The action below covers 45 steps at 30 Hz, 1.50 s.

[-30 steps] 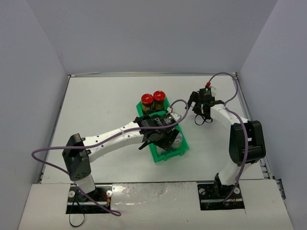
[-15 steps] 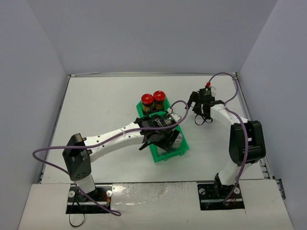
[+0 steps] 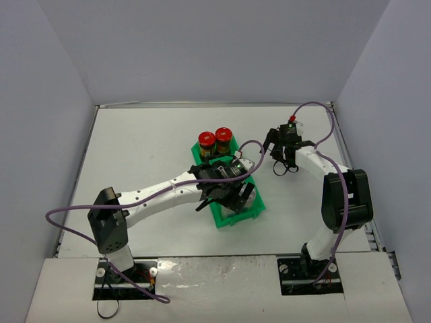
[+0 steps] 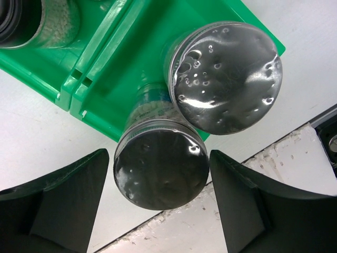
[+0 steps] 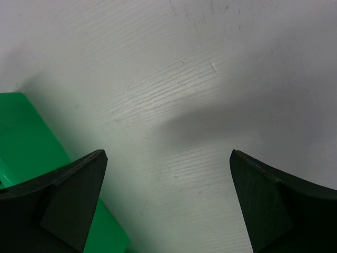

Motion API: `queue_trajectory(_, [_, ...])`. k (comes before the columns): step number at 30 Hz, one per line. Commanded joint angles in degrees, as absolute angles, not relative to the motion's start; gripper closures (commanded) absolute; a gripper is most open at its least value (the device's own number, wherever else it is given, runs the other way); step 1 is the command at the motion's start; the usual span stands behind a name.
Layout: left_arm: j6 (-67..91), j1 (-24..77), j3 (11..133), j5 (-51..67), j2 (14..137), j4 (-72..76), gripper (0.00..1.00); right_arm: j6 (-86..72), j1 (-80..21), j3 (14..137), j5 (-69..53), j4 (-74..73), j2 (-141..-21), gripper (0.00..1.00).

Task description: Organize the condiment bottles

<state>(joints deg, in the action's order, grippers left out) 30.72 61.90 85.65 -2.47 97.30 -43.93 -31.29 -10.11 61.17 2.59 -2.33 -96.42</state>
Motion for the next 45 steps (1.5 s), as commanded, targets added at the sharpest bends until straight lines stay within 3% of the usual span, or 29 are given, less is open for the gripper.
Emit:
queue_trajectory(1, [30.27,62.31,91.3,-5.09,93.41,-45.34,0.24,-31.03,-9.76,62.33,3.87,-1.76,-93.94,0.0])
queue_trajectory(12, [28.19,62.67,102.74,-6.34,89.62,-55.48,0.2,-30.92,-9.76,62.58,3.78,-1.85,-93.41,0.0])
queue_trajectory(19, [31.72,56.98,112.18,-29.26,86.59,-69.76,0.12,-30.38,-9.76,63.53,3.69,-2.48,-92.92,0.0])
queue_trajectory(28, [29.78,22.0,88.78,-20.51,81.64,-49.91,0.09,-28.0,-9.31,66.89,4.12,-5.45,-92.56,0.0])
queue_trajectory(32, [28.48,19.25,83.37,-17.39,83.77,-44.24,0.08,-27.06,-9.01,67.2,3.72,-5.5,-90.92,0.0])
queue_trajectory(45, [24.09,19.25,84.09,-16.96,84.14,-41.69,0.06,-26.99,-8.96,70.21,6.48,-6.24,-87.98,0.0])
